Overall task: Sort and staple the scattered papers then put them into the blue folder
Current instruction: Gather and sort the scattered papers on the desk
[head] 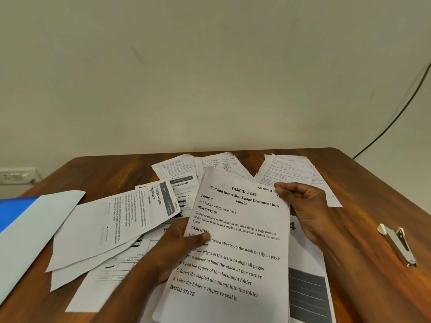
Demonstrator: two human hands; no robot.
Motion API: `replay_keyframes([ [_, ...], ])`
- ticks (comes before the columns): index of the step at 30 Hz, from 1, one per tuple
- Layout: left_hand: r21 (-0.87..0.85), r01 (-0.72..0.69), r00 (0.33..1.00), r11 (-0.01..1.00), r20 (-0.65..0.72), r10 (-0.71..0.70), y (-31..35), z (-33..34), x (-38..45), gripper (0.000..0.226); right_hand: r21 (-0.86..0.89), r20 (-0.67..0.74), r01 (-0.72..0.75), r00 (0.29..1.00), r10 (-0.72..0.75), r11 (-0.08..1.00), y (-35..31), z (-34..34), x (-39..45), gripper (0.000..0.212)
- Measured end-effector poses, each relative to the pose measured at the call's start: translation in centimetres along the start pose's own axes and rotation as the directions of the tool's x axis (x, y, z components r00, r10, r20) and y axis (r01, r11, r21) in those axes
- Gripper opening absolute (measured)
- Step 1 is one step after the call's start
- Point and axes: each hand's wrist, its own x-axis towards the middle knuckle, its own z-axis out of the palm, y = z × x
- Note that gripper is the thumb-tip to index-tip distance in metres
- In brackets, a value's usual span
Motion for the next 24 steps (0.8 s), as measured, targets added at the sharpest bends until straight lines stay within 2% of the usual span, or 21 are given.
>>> replay_keyframes([
  [9, -0.039, -0.059, 0.998, 0.997, -0.016, 0.059, 0.1, 0.0, 0.2, 0.034, 0.003, 0.058, -0.008, 0.998, 0.007, 1.0, 0.5, -0.2, 0.2, 0.027],
  [11, -0.057, -0.134, 0.988, 0.989, -0.084, 0.129, 0.2, 0.1, 0.5, 0.035, -0.025, 0.091, -0.017, 0.996, 0.02, 1.0, 0.5, 0.0, 0.1, 0.038],
  [14, -0.021, -0.26, 0.943, 0.965, -0.218, 0.25, 0.4, 0.1, 1.0, 0.037, -0.057, 0.138, -0.018, 0.99, 0.026, 0.998, 1.2, 0.4, 0.1, 0.041],
  [17, 0.005, -0.34, 0.904, 0.94, -0.273, 0.328, 0.3, -0.1, 1.4, 0.042, -0.11, 0.194, 0.005, 0.981, 0.017, 0.994, 1.8, 1.0, -0.2, 0.054],
  [18, 0.025, -0.355, 0.894, 0.935, -0.282, 0.347, 0.3, -0.2, 1.6, 0.043, -0.121, 0.201, -0.002, 0.979, 0.026, 0.993, 1.8, 1.4, -0.4, 0.049],
  [20, 0.081, -0.374, 0.874, 0.924, -0.302, 0.381, 0.2, -0.5, 2.1, 0.038, -0.109, 0.207, -0.012, 0.978, 0.035, 0.994, 1.6, 1.8, -0.7, 0.022],
  [24, 0.082, -0.384, 0.847, 0.92, -0.365, 0.386, 0.0, -1.1, 2.8, 0.017, -0.111, 0.207, -0.03, 0.977, 0.053, 0.993, 1.4, 2.3, -1.0, 0.02],
])
